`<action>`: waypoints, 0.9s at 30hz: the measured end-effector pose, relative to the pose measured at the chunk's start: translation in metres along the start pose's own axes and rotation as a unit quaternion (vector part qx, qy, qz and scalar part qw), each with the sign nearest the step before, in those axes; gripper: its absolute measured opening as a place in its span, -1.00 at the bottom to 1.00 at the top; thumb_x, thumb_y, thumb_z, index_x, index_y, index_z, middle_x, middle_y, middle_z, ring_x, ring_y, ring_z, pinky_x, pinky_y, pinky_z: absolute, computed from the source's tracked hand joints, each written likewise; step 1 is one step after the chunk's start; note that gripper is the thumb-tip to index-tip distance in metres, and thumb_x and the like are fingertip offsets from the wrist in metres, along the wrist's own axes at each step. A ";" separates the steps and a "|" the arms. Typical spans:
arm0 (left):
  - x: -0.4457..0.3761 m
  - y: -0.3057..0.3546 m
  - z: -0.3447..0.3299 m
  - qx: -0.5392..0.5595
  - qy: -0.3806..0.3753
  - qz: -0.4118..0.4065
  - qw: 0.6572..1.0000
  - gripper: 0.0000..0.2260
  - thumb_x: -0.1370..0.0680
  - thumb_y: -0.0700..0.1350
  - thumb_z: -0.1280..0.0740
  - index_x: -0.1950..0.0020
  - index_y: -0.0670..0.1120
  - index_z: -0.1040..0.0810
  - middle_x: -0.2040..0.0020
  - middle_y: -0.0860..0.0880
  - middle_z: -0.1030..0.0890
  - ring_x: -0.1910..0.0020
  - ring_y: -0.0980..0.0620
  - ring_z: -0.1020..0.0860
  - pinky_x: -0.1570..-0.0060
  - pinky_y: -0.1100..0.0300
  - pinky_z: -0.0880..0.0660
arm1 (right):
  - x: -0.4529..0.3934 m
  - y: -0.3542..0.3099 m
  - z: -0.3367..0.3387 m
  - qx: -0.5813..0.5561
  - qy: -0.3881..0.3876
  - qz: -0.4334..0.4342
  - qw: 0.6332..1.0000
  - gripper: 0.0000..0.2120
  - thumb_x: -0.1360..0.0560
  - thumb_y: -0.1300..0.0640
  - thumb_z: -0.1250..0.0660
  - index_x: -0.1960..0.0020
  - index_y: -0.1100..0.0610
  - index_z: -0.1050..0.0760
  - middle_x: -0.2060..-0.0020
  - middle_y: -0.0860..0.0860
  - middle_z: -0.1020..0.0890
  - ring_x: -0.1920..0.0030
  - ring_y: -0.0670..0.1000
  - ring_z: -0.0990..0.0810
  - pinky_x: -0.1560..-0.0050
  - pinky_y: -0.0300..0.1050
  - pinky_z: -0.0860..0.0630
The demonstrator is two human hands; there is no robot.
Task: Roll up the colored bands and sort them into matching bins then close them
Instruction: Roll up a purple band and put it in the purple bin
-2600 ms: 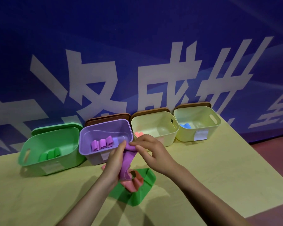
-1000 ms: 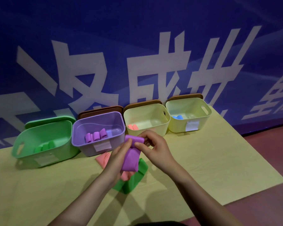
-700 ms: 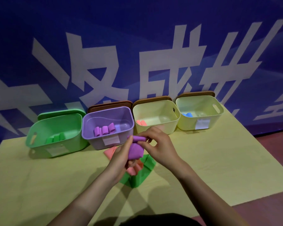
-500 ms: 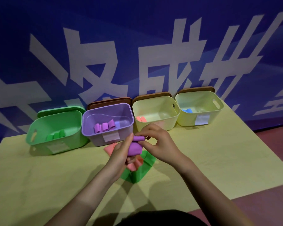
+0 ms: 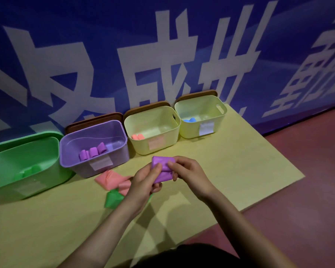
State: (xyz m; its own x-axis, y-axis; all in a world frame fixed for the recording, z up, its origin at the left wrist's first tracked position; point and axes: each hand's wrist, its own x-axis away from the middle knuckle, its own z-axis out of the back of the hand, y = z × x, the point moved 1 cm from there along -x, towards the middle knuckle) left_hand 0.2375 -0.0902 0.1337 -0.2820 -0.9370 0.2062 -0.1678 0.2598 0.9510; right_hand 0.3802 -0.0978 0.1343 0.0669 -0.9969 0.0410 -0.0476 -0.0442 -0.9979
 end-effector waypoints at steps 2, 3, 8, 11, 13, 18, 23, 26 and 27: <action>0.000 -0.005 -0.005 -0.008 0.018 0.009 1.000 -0.81 -0.61 -0.17 -0.18 0.11 -0.16 -0.55 0.49 0.02 -0.48 0.58 0.18 -0.24 0.55 0.36 -0.17 | 0.004 0.000 0.006 0.001 0.018 0.008 1.000 -0.83 -0.54 0.31 -0.31 0.20 0.15 -0.55 0.48 -0.11 -0.53 0.40 -0.14 -0.44 0.29 -0.33 -0.39; -0.001 -0.006 -0.007 -0.011 0.030 0.015 0.999 -0.80 -0.58 -0.13 -0.22 0.19 -0.15 -0.53 0.55 0.03 -0.41 0.59 0.16 -0.24 0.55 0.33 -0.17 | 0.005 0.001 0.007 0.000 0.029 0.016 0.999 -0.86 -0.53 0.32 -0.32 0.18 0.17 -0.55 0.46 -0.11 -0.54 0.39 -0.15 -0.46 0.29 -0.32 -0.40; 0.000 -0.005 -0.007 -0.003 0.062 0.043 0.997 -0.75 -0.61 -0.11 -0.20 0.19 -0.20 -0.52 0.57 -0.02 -0.38 0.57 0.11 -0.31 0.53 0.31 -0.27 | 0.000 0.003 0.002 0.106 0.073 0.096 0.987 -0.94 -0.48 0.22 -0.37 0.07 0.20 -0.59 0.27 -0.05 -0.59 0.27 -0.14 -0.51 0.19 -0.30 -0.42; 0.000 0.004 -0.002 0.072 0.073 0.073 0.992 -0.76 -0.63 -0.16 -0.17 0.14 -0.23 -0.55 0.51 -0.05 -0.49 0.54 0.10 -0.43 0.51 0.32 -0.37 | -0.007 0.002 -0.004 0.240 0.063 0.192 0.950 -0.85 -0.48 0.14 -0.33 -0.01 0.14 -0.60 0.20 -0.06 -0.57 0.21 -0.09 -0.51 0.15 -0.29 -0.44; 0.000 0.011 0.008 0.122 0.062 0.098 0.986 -0.72 -0.62 -0.15 -0.12 0.10 -0.27 -0.54 0.43 -0.13 -0.57 0.50 0.05 -0.51 0.45 0.28 -0.45 | -0.014 -0.001 -0.005 0.293 0.032 0.246 0.923 -0.83 -0.50 0.15 -0.32 -0.06 0.14 -0.60 0.19 -0.07 -0.53 0.19 -0.12 -0.49 0.13 -0.31 -0.43; 0.001 0.021 0.025 0.140 0.082 0.120 0.980 -0.63 -0.62 -0.01 -0.15 0.09 -0.27 -0.58 0.38 -0.17 -0.60 0.48 0.02 -0.54 0.43 0.25 -0.49 | -0.038 -0.011 -0.010 0.424 -0.098 0.335 0.836 -0.75 -0.50 0.25 -0.33 -0.17 0.18 -0.56 0.08 0.05 -0.56 0.05 0.01 -0.46 0.04 -0.21 -0.40; -0.006 0.029 0.038 0.127 0.129 0.043 0.983 -0.82 -0.60 -0.17 -0.19 0.02 -0.25 -0.52 0.41 -0.08 -0.59 0.47 0.10 -0.52 0.42 0.28 -0.45 | -0.049 -0.011 -0.023 0.213 -0.093 0.246 0.941 -0.67 -0.52 0.21 -0.25 -0.28 0.13 -0.53 -0.10 0.02 -0.54 -0.14 -0.04 -0.52 -0.14 -0.18 -0.48; -0.011 0.034 0.043 0.122 0.134 0.001 0.983 -0.83 -0.61 -0.21 -0.18 -0.02 -0.23 -0.54 0.41 -0.05 -0.57 0.45 0.12 -0.49 0.42 0.33 -0.46 | -0.046 -0.010 -0.044 0.062 -0.011 0.087 0.994 -0.66 -0.46 -0.06 -0.36 -0.18 0.05 -0.52 0.07 0.01 -0.56 0.09 -0.08 -0.56 0.20 -0.17 -0.55; -0.013 0.035 0.044 0.118 0.134 -0.010 0.984 -0.83 -0.61 -0.21 -0.18 -0.02 -0.21 -0.54 0.41 -0.04 -0.57 0.44 0.13 -0.49 0.42 0.34 -0.45 | -0.047 -0.011 -0.050 0.045 -0.001 0.048 0.998 -0.59 -0.40 -0.18 -0.35 -0.07 0.11 -0.52 0.19 0.00 -0.56 0.20 -0.06 -0.53 0.32 -0.21 -0.49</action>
State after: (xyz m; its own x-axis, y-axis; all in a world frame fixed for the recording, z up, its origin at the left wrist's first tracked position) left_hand 0.1939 -0.0592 0.1541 -0.0226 -0.9620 0.2720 -0.3951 0.2585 0.8815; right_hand 0.3275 -0.0540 0.1460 0.0688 -0.9961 -0.0545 0.0354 0.0570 -0.9977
